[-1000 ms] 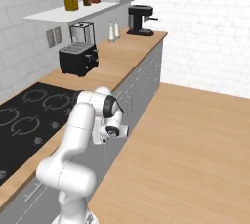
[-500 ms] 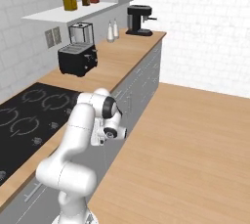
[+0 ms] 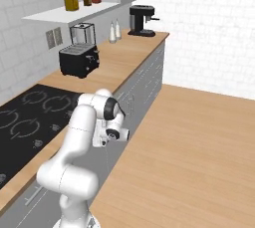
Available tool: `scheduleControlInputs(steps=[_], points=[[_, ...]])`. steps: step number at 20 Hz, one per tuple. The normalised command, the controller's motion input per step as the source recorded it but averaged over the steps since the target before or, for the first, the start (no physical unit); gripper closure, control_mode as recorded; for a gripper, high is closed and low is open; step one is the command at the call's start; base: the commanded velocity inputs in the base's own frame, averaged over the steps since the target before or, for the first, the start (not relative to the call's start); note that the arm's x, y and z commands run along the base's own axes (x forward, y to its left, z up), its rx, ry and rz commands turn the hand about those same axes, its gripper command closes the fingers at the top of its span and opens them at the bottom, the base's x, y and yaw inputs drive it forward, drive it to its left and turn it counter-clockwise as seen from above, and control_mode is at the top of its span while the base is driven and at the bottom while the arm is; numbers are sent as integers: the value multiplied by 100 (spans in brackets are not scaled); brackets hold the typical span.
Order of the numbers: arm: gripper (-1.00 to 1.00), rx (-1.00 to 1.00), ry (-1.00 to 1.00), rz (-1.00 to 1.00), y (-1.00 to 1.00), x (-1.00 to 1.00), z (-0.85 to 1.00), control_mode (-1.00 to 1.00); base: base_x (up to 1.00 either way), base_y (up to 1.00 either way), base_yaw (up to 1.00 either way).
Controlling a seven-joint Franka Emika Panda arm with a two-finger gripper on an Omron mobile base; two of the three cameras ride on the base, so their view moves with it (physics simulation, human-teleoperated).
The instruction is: Take a straw from the drawer in front and place it inside the glass cup on the dining counter.
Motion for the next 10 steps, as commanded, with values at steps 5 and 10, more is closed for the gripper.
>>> scheduleControlInputs(steps=[5,10], points=[[100,1,0,0,-45,-43,8,-100,0,0,0],[100,5,0,3,-72,-66,8,-100,0,0,0]])
